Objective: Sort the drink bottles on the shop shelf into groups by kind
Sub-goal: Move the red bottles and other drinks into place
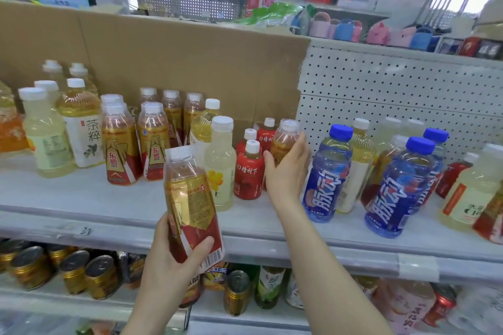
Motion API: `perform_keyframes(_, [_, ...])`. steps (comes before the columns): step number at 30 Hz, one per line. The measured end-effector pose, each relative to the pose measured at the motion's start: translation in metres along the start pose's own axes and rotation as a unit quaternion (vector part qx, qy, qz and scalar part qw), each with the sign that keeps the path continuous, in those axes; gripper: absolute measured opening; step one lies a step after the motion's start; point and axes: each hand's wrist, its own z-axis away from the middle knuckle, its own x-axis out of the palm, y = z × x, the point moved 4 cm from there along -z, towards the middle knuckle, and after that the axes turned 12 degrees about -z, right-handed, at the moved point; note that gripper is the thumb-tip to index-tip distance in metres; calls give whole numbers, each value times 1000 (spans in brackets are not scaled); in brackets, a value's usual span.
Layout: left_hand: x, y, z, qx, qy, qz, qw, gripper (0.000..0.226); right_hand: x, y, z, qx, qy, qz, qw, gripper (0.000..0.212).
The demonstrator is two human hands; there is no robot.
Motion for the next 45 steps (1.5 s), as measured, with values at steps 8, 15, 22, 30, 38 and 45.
perform_keyframes(8, [8,-8,-4,-36,-24,55,998,82,-5,14,11,71,-74,22,994,85])
perform_keyframes(15, [13,-13,-3,-59,-23,124,990,77,-31,16,45,-5,-102,-43,994,88])
perform_keyframes(22, [3,-16,10,-104,46,216,970,61,-45,-3,44,-52,-105,-116,986,77])
perform_keyframes(30, [-45,-22,32,-72,151,235,957,60,-31,-56,88,-72,-237,-240,939,57])
perform_keyframes(38, [-127,-36,-22,-6,177,176,968,78,66,-102,106,-123,-265,-176,940,79])
perform_keyframes(45, [-196,-49,-88,21,112,102,988,79,152,-119,102,-75,-241,-135,958,69])
